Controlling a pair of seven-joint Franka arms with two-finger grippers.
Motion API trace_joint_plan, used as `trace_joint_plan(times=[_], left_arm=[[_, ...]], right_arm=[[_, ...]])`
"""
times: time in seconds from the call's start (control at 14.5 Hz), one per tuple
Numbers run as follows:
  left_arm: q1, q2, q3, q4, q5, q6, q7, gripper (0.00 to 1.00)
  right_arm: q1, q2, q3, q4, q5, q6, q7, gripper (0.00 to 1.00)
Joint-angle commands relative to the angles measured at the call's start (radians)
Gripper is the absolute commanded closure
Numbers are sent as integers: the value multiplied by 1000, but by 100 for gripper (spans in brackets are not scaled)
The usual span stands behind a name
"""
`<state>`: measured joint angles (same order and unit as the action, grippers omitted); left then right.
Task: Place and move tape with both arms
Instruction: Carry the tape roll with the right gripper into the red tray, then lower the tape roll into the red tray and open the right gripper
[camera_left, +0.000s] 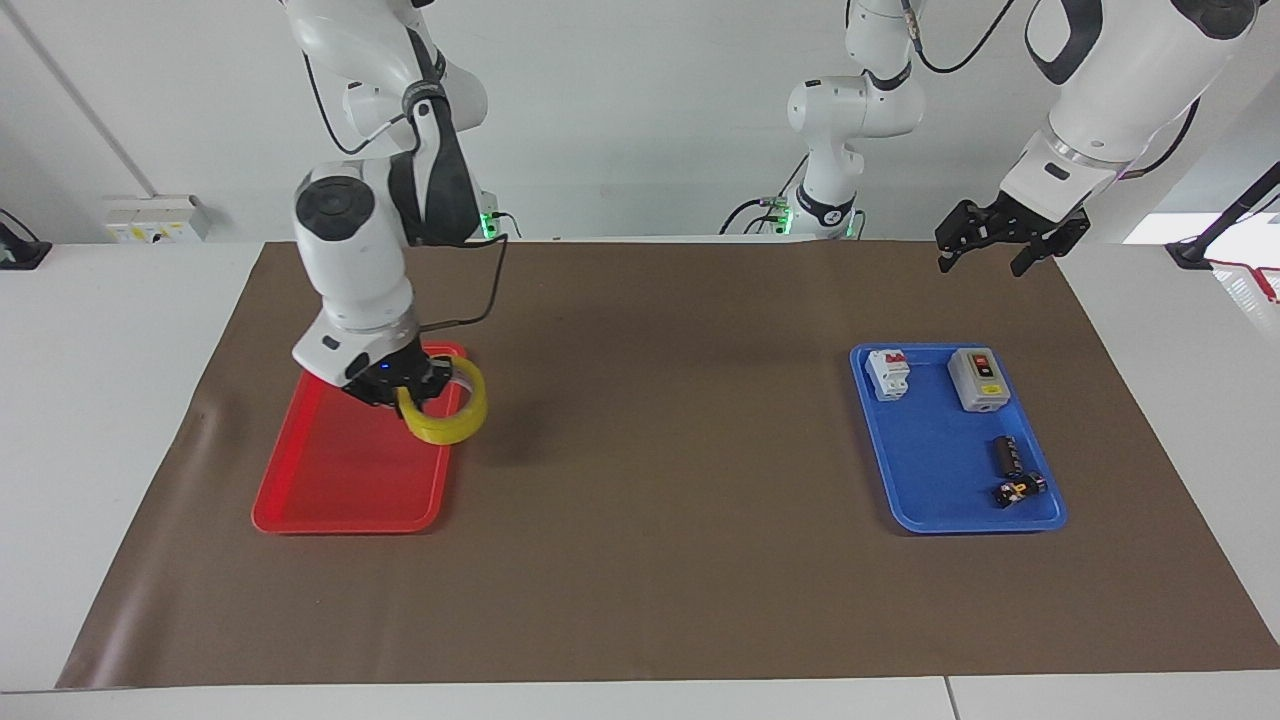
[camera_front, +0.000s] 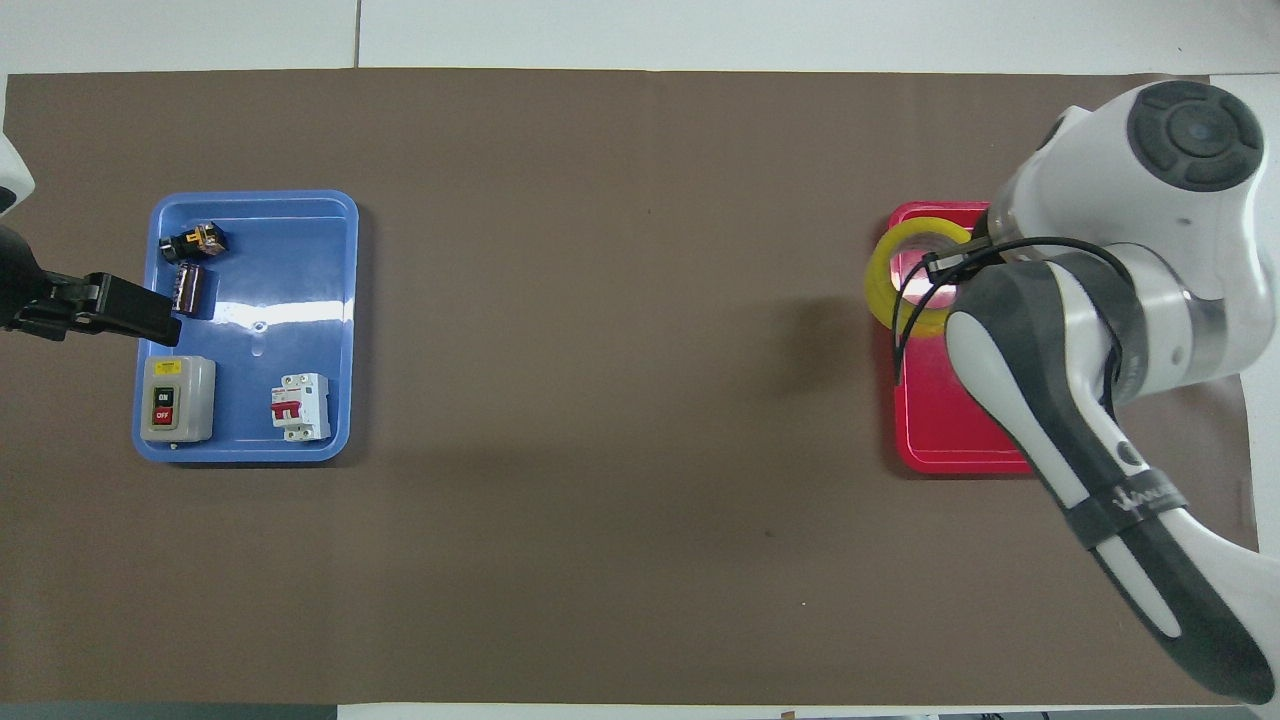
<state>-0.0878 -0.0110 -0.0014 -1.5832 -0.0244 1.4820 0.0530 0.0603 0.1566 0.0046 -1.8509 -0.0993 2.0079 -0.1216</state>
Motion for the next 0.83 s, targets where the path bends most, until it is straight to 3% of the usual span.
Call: trace_joint_plan(times=[0.0,0.14,0.28,0.76], left_arm=[[-6,-20,3,-29,12,35,-7,0],[-4,-27,3,-38,12,43,-5,0],[-4,-27,3,-37,12,23,-5,0],[-6,-27,4,-28,12,29,-5,0]], right_arm=[[-132,-51,18,-127,19,81,-191,100],[-184,-95,17,-294,23,267,-242,100],[-192,-111,17,-384,23,382,-242,100],[-206,-60,17,-421,23,488,-230,100]])
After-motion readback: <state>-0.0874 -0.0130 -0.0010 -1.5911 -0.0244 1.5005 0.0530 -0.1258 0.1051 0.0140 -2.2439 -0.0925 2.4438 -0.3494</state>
